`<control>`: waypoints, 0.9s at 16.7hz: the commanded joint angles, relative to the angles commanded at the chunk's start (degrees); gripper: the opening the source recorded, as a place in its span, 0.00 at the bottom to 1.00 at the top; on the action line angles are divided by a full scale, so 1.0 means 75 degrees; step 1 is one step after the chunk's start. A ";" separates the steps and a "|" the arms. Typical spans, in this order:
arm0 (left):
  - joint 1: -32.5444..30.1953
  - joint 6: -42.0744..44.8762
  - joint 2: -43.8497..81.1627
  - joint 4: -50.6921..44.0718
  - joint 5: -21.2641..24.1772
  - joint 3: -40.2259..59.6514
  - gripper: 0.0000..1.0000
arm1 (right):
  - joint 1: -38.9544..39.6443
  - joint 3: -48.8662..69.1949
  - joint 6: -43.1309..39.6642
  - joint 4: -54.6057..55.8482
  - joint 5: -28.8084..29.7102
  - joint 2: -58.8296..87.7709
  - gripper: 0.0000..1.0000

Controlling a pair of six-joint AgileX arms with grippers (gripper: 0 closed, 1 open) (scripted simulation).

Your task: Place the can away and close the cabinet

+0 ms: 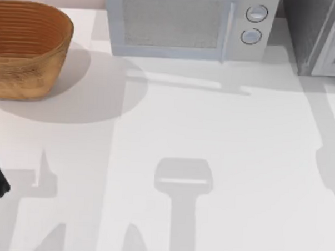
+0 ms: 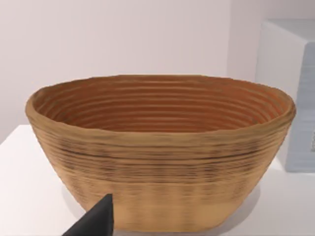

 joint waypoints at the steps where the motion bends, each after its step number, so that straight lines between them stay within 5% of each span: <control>1: 0.0000 0.0000 0.0000 0.0000 0.0000 0.0000 1.00 | 0.0000 0.0000 0.0000 0.0000 0.0000 0.0000 1.00; 8: 0.0000 0.0000 0.0000 0.0000 0.0000 0.0000 1.00 | 0.0001 -0.0427 -0.0002 0.0105 -0.0020 -0.0322 1.00; 15: 0.0000 0.0000 0.0000 0.0000 0.0000 0.0000 1.00 | -0.0125 -0.3859 -0.0023 0.0947 -0.0180 -0.2911 1.00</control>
